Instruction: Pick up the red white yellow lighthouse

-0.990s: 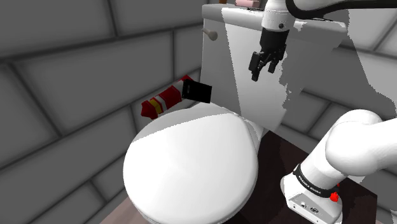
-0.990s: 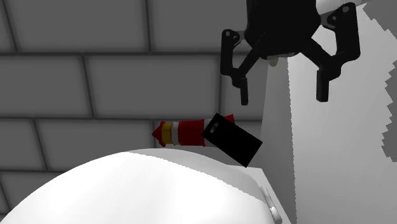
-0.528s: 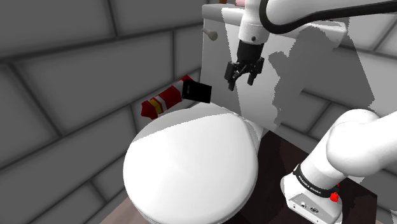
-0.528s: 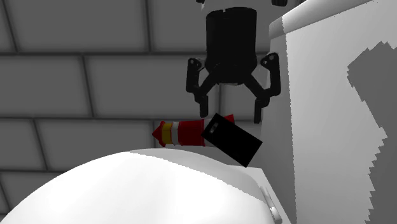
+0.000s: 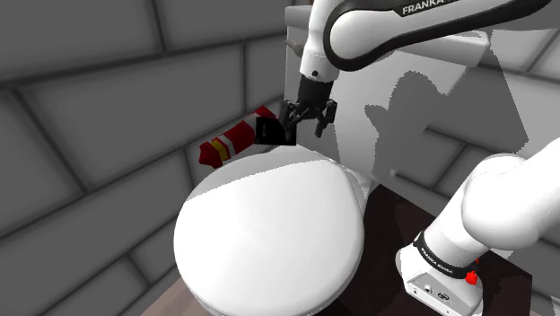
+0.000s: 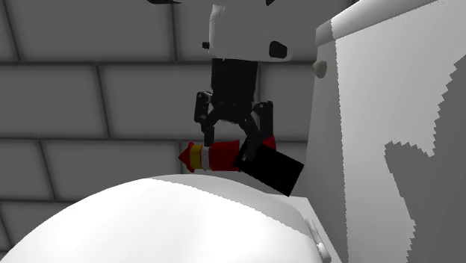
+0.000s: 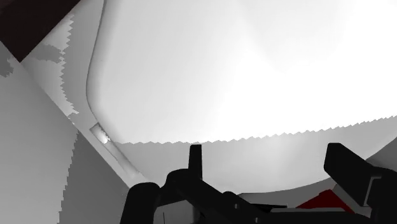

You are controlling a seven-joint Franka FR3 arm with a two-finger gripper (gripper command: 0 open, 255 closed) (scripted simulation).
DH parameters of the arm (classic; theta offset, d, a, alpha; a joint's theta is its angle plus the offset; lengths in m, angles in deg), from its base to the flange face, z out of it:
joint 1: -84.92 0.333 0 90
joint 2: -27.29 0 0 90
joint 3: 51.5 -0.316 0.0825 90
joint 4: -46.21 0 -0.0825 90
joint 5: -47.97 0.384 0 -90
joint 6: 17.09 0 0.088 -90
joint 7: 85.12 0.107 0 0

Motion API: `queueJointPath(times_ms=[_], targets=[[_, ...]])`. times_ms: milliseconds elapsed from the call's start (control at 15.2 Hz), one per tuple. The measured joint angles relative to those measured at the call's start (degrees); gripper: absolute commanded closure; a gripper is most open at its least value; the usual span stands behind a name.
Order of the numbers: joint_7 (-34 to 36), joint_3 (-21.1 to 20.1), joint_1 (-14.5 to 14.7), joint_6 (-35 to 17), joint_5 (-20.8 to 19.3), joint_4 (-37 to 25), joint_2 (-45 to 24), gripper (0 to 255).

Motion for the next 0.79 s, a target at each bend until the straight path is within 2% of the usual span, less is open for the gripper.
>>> queueJointPath(times_ms=[396,792], targets=[[6.8,-3.2,1.1,-9.3,3.6,-5.5,-11.7,0],[13.0,-5.2,2.3,-16.1,5.5,-12.7,-22.1,0]])
